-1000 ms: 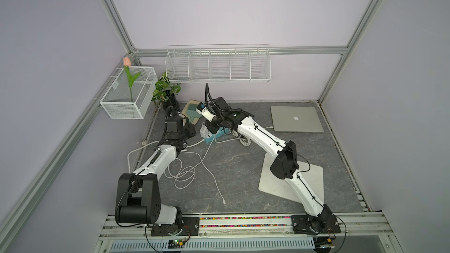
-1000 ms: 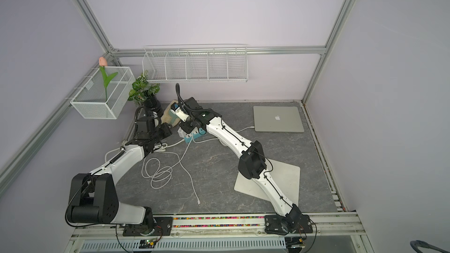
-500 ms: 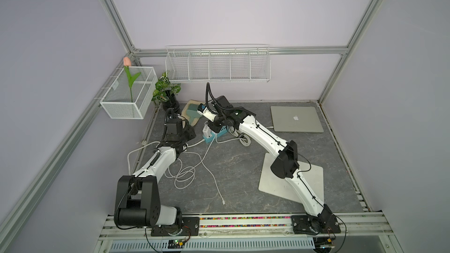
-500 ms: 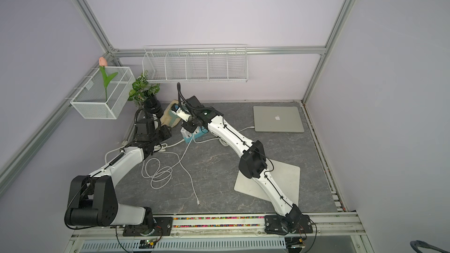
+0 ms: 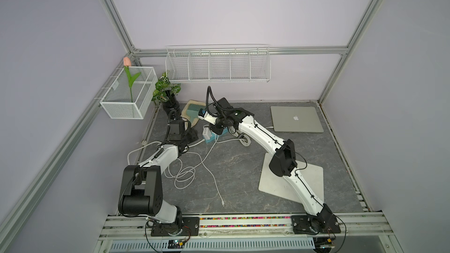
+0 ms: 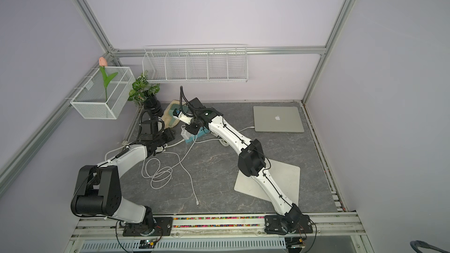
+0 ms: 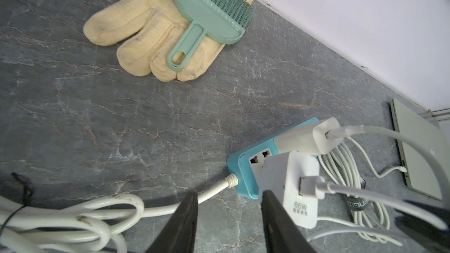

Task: Unplug the laptop charger
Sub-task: Remove the plug from the socket.

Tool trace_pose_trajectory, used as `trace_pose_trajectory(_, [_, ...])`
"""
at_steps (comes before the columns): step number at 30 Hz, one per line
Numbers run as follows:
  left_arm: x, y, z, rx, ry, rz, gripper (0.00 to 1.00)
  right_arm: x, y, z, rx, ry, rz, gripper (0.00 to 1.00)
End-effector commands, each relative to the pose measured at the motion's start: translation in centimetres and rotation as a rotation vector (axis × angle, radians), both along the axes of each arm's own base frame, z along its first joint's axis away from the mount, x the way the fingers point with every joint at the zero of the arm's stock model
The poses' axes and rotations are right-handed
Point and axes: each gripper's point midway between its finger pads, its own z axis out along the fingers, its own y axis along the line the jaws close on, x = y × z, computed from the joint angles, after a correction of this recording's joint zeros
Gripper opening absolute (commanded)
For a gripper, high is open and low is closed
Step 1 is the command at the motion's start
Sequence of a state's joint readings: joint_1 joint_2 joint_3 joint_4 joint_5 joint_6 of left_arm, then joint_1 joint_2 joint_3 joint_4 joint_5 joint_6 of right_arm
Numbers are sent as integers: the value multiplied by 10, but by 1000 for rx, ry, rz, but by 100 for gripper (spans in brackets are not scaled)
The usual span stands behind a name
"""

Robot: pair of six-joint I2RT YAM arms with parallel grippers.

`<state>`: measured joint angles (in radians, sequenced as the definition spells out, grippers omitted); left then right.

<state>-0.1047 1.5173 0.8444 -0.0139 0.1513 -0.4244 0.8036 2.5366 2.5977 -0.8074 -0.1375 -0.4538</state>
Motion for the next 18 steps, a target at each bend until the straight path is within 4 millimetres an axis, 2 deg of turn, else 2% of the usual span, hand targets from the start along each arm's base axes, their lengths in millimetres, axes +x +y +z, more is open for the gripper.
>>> trace_pose_trajectory(1, [9, -4, 6, -8, -21, -24, 46, -2, -5, -6, -25, -2, 66, 7])
trace_pose_trajectory(7, [13, -9, -1, -22, -7, -43, 46, -1, -6, 12, 2, -30, 87, 7])
trace_pose_trajectory(18, [31, -33, -4, -119, -21, -117, 46, 1, -16, -4, -53, -17, 53, 7])
